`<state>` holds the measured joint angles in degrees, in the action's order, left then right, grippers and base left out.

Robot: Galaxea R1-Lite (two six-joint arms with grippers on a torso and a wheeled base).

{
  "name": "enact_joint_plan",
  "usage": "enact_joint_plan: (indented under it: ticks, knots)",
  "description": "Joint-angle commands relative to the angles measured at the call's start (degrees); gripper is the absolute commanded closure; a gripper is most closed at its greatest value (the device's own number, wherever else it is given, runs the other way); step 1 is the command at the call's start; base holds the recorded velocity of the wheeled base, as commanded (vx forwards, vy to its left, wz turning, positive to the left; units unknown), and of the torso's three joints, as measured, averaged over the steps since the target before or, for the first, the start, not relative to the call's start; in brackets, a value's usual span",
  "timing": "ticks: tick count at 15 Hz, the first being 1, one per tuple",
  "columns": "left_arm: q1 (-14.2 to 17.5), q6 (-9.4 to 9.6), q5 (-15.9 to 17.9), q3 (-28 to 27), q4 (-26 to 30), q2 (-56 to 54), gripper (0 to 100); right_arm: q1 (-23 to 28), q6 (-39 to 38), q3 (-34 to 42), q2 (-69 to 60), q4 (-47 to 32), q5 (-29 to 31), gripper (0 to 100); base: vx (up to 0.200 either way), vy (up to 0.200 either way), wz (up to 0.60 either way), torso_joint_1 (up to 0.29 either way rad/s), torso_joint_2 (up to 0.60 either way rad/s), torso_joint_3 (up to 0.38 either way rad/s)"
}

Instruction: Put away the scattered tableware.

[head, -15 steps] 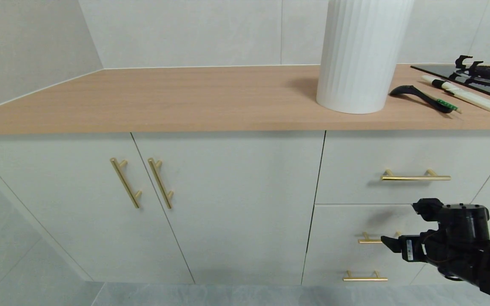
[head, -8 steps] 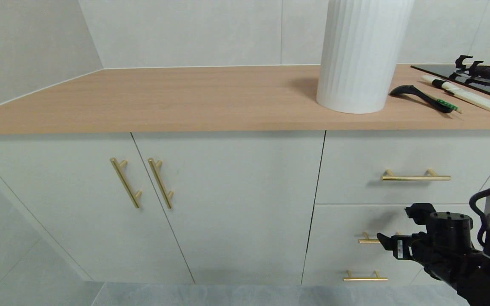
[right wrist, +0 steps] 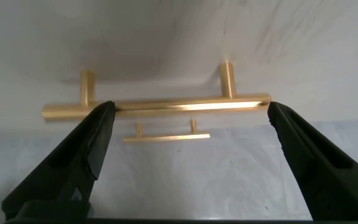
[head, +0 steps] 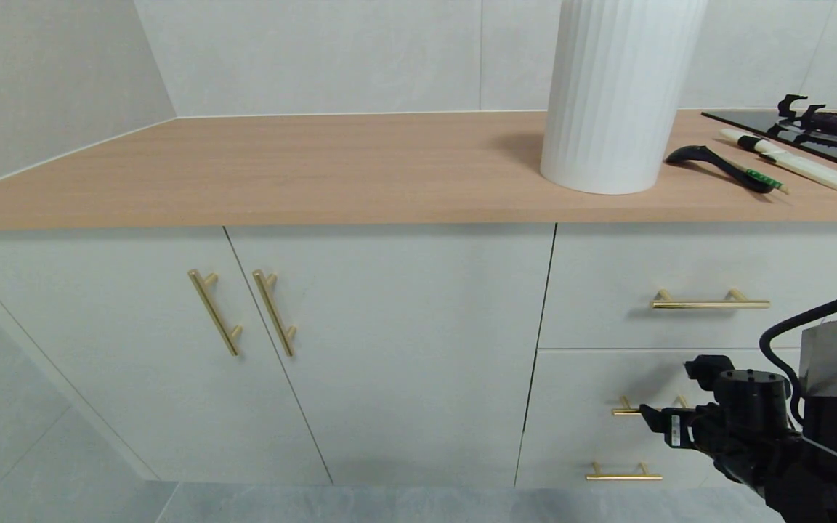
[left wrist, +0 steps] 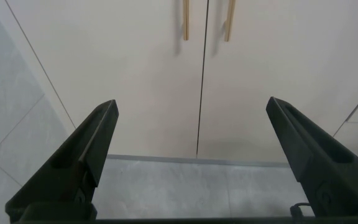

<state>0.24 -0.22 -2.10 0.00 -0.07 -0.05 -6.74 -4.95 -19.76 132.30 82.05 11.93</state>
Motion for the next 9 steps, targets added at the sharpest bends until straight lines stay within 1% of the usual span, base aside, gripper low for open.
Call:
enact_joint_plan:
  ticks: [1,9]
  knots:
    - [0.0,-0.04,0.0,0.0,0.0,0.0,0,0.0,-0.1,-0.5,0.8,0.7,0.7,0,0.000,0.000,0.00,0.000,0.00,0.000]
    - [0.0,0.04,0.0,0.0,0.0,0.0,0,0.0,0.3,1.0,1.6,0.7,0.9,0,0.000,0.000,0.00,0.000,0.00,0.000]
